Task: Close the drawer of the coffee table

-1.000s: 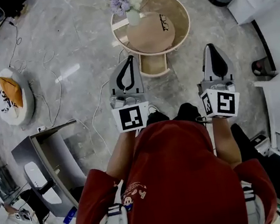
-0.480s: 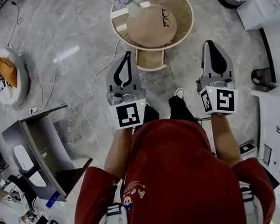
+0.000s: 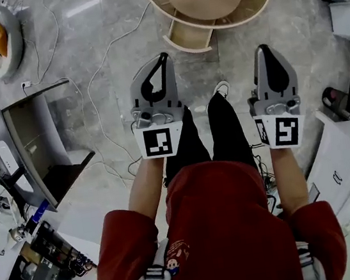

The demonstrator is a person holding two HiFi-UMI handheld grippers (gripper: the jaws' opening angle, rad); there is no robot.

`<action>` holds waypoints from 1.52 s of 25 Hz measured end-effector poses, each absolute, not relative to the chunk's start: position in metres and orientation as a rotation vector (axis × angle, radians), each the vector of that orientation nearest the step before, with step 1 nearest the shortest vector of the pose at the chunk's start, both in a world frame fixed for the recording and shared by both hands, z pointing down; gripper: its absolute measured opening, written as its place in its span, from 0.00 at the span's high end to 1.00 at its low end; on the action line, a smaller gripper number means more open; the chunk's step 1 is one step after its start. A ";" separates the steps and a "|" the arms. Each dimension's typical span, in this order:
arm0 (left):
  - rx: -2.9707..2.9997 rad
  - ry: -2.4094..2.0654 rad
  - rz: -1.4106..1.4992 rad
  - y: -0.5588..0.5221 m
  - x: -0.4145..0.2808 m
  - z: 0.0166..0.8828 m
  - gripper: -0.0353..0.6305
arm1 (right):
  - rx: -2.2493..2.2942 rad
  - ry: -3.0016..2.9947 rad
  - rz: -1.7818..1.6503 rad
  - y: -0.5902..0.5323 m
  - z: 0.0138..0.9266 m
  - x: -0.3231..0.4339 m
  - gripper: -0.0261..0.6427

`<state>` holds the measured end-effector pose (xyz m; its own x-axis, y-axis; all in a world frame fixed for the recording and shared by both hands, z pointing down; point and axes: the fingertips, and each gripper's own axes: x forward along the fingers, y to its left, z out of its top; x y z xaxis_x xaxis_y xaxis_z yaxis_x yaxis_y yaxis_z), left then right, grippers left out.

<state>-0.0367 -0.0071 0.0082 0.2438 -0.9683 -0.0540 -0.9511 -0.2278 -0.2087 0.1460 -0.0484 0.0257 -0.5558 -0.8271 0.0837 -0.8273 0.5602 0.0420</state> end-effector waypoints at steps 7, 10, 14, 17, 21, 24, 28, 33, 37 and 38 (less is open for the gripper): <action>-2.363 1.797 -0.182 -0.020 -0.051 0.144 0.93 | 1.338 -2.704 0.237 -0.033 0.174 0.121 0.92; -2.365 1.800 -0.194 -0.021 -0.058 0.219 0.93 | 1.367 -2.709 0.214 -0.037 0.242 0.107 0.92; -2.365 1.817 -0.225 -0.021 -0.069 0.334 0.93 | 1.370 -2.721 0.227 -0.041 0.343 0.093 0.92; -2.332 1.871 -0.216 -0.016 -0.078 0.416 0.93 | 1.321 -2.740 0.170 -0.043 0.417 0.087 0.92; -2.295 1.924 -0.191 -0.007 -0.081 0.516 0.93 | 1.291 -2.758 0.096 -0.047 0.508 0.085 0.92; -2.281 1.922 -0.175 -0.006 -0.080 0.583 0.93 | 1.312 -2.791 0.038 -0.056 0.556 0.088 0.92; -2.291 1.969 -0.119 0.003 -0.078 0.658 0.93 | 1.351 -2.835 -0.019 -0.065 0.604 0.099 0.92; -2.241 2.001 -0.092 0.007 -0.077 0.719 0.93 | 1.400 -2.887 -0.066 -0.074 0.654 0.115 0.92; -2.238 1.987 -0.120 0.003 -0.064 0.745 0.93 | 1.425 -2.876 -0.060 -0.082 0.683 0.124 0.92; -2.230 1.984 -0.148 0.002 -0.062 0.748 0.93 | 1.422 -2.876 -0.058 -0.083 0.686 0.124 0.92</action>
<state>-0.0616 0.0019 0.7479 0.1191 -0.9925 -0.0280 -0.9774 -0.1122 -0.1791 0.1243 -0.0830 0.6864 -0.6055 -0.7922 -0.0758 -0.7946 0.6071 0.0028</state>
